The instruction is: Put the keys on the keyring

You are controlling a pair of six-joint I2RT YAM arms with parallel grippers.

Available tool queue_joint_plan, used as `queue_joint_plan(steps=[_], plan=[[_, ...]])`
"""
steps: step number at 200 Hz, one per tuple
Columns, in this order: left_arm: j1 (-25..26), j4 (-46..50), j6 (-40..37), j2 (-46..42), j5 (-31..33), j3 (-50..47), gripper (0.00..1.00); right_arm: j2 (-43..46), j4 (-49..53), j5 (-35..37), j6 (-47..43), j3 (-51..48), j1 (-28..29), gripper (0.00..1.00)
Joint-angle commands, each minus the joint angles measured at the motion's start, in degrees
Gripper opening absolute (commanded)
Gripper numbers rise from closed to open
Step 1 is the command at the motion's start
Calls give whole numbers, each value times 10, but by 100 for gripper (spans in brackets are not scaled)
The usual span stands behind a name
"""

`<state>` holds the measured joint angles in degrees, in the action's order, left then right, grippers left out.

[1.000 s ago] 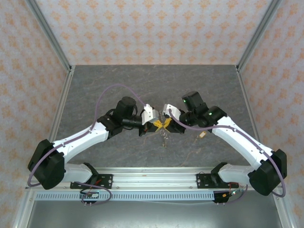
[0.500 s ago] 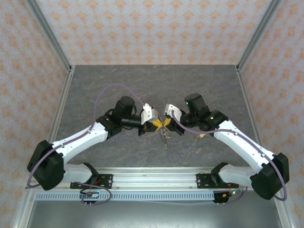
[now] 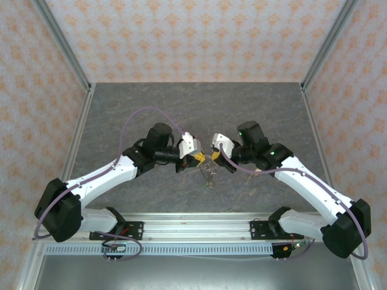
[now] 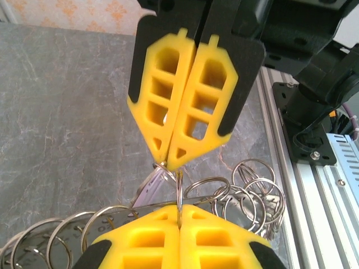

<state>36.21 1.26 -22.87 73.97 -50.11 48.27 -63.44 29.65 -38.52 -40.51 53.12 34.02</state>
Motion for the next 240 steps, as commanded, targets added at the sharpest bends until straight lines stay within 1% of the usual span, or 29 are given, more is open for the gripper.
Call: queue_joint_plan(steps=[1,74,93,108,119,146,162,179,202,214,231,240], plan=[[-3,37,-31,-12,3,23,0,16,-15,9,13,-2,-3,6],[-3,45,-30,1,7,33,0,18,-34,-31,19,-1,-2,6],[-2,44,-27,1,16,34,0,21,-40,-32,16,-8,-3,11],[-2,49,-24,2,37,37,0,17,-43,-7,20,-17,-2,22],[-3,64,-29,5,55,43,0,15,-36,2,20,-18,-3,23],[-3,120,-56,6,85,59,0,25,-56,5,45,-36,-2,31],[-3,176,-84,7,110,74,0,38,-83,24,61,-51,-3,35],[-8,239,-113,7,136,97,0,54,-119,60,84,-71,-3,35],[-16,322,-150,-2,166,124,0,73,-158,87,96,-96,-3,35],[-23,369,-170,-9,180,143,0,81,-176,95,105,-107,-2,36],[-40,421,-192,-22,184,167,0,93,-203,105,115,-125,-3,35],[-45,446,-204,-27,198,175,0,98,-217,111,124,-135,-3,35]])
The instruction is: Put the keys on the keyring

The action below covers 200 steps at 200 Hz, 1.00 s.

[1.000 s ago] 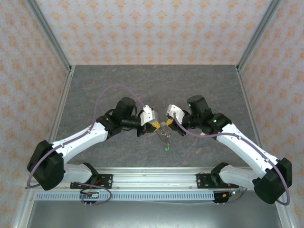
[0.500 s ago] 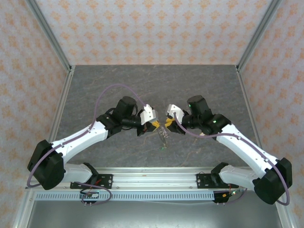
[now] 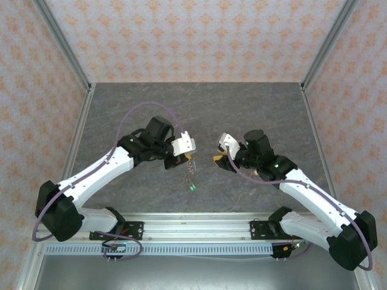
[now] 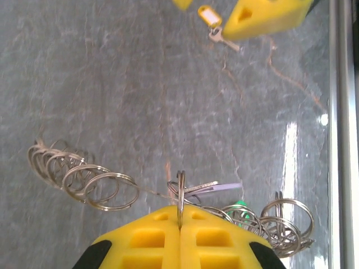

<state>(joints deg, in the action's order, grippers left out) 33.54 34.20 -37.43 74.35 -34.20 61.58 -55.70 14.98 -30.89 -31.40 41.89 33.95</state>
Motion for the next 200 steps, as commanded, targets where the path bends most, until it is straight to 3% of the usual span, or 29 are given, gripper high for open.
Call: queue_joint_plan(steps=[1,23,59,163,200], plan=[[-19,119,-60,-31,41,43,0,21,-72,35,33,-23,-2,35],[-21,165,-78,-28,75,61,0,31,-102,43,45,-43,-1,36],[-16,182,-74,2,67,76,0,37,-129,51,59,-63,-2,35],[68,-5,36,121,73,39,0,55,-152,129,152,-90,-2,35],[100,-24,55,164,87,55,0,55,-148,228,203,-96,-2,36]])
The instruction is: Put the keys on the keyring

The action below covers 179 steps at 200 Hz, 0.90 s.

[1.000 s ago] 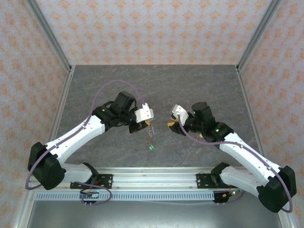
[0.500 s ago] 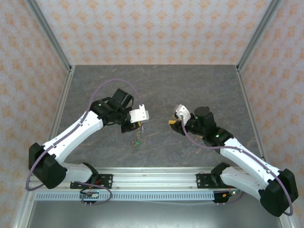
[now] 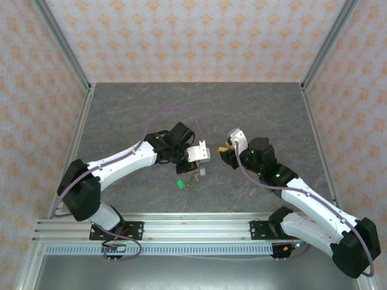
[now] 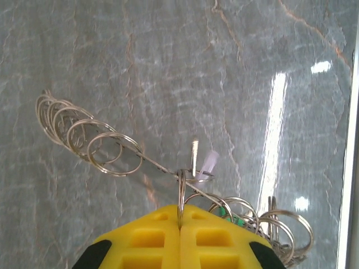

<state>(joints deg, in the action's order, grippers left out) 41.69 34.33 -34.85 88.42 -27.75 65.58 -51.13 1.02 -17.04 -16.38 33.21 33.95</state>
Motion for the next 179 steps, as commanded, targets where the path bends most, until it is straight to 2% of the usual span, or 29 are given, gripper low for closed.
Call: queue_joint_plan(steps=[1,26,59,101,130,139,157,179], plan=[[19,-27,29,25,22,16,0,10,-9,89,53,-10,-2,36],[35,-50,47,51,18,24,0,10,-1,155,86,-19,-4,36],[48,-79,81,95,-12,46,1,10,8,171,136,-30,-7,38],[63,-117,120,141,-24,62,6,14,19,238,219,-46,-10,40],[63,-137,136,145,-28,58,9,18,26,252,251,-53,-13,41],[64,-141,136,143,-31,57,17,16,29,253,257,-55,-14,41],[64,-146,137,132,-37,51,17,16,36,248,274,-56,-17,41],[64,-171,144,109,-41,33,22,10,41,226,298,-55,-20,41]])
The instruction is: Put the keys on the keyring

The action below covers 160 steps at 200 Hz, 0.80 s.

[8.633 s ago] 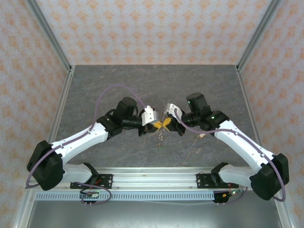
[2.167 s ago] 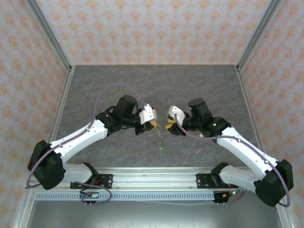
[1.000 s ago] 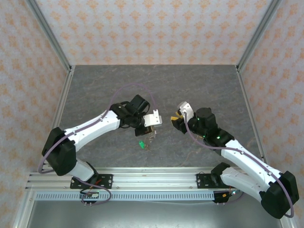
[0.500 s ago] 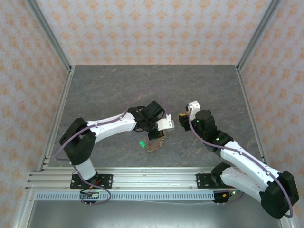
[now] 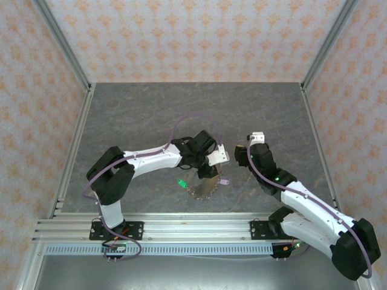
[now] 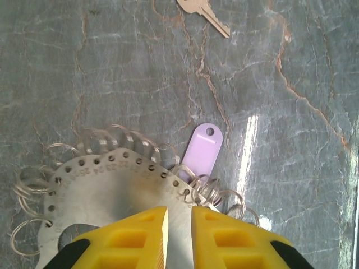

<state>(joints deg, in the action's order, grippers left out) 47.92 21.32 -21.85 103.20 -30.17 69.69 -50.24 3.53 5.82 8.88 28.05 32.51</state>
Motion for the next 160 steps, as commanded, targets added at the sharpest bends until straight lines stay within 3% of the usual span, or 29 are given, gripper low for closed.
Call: queue_joint_plan(steps=[1,46,71,89,101,108,128,160], plan=[[1,-42,15,-40,-17,-9,22,1,16,-4,46,-4,-6,41],[-21,-184,101,-141,10,-100,22,-40,18,-68,144,1,-9,40],[-66,-345,214,-246,90,-201,24,-73,10,-97,206,3,-10,38],[-85,-416,266,-322,215,-268,41,-90,-2,-112,228,3,-10,38],[-89,-403,289,-360,305,-286,56,-101,-9,-123,237,5,-10,39],[-90,-376,300,-375,344,-285,60,-107,-9,-128,244,9,-9,40],[-92,-313,325,-397,395,-284,67,-133,16,-144,259,33,-9,42],[-97,-250,460,-405,453,-298,99,-203,43,-196,277,68,-10,45]])
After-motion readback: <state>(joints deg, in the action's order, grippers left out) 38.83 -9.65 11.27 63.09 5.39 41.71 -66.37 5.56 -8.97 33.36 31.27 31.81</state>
